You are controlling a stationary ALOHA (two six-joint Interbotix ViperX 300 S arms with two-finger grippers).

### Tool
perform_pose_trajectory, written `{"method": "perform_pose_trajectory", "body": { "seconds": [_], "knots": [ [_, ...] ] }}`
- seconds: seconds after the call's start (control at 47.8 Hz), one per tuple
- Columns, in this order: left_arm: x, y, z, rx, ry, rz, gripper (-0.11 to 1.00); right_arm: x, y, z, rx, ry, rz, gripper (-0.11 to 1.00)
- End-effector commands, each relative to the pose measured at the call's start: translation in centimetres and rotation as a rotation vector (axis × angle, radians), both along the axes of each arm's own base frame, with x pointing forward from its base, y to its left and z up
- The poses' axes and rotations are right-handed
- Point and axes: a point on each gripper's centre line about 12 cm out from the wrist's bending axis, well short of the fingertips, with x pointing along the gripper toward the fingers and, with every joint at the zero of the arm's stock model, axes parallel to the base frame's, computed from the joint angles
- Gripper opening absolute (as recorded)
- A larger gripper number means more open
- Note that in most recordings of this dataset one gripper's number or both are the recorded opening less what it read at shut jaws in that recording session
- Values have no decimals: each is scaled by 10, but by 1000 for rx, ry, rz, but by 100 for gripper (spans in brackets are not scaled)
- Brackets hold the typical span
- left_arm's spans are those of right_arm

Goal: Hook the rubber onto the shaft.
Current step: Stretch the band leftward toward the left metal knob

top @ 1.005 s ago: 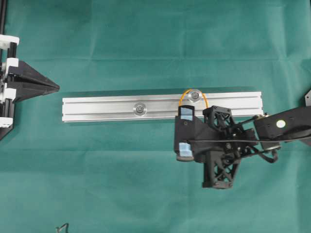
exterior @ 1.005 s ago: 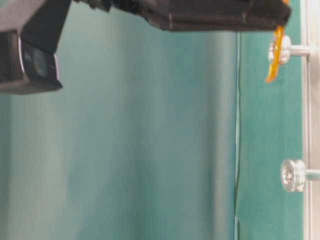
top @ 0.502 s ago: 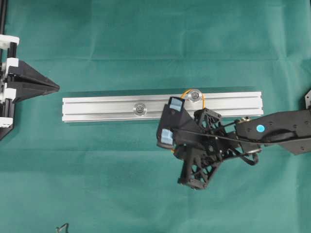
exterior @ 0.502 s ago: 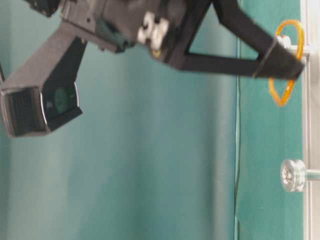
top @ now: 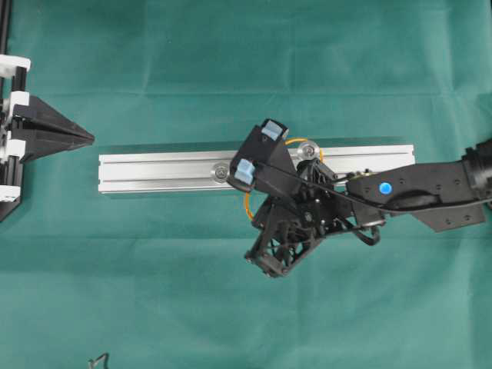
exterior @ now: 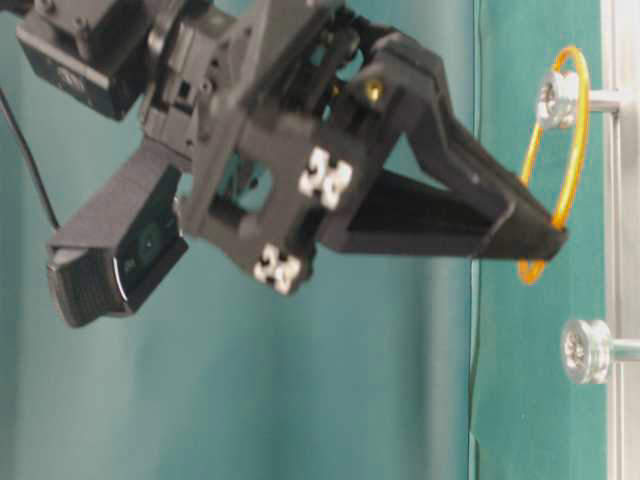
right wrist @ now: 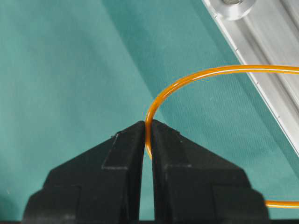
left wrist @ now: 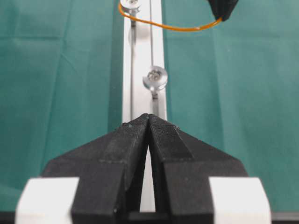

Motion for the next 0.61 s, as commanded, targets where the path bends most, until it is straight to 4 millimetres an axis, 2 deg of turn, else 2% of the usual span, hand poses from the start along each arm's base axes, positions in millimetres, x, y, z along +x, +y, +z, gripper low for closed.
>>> {"method": "perform_pose_trajectory", "body": {
  "seconds": [0.0,0.272,0.586],
  "knots": [
    [3,0,13,3,-32,1,0,8,-2,17,14,-53,-18,7],
    [3,0,13,3,-32,1,0,23,-6,19,54,-103,-81,7],
    [3,0,13,3,-32,1,0,25,-9,18,76,-103,-121,7]
  ]
}}
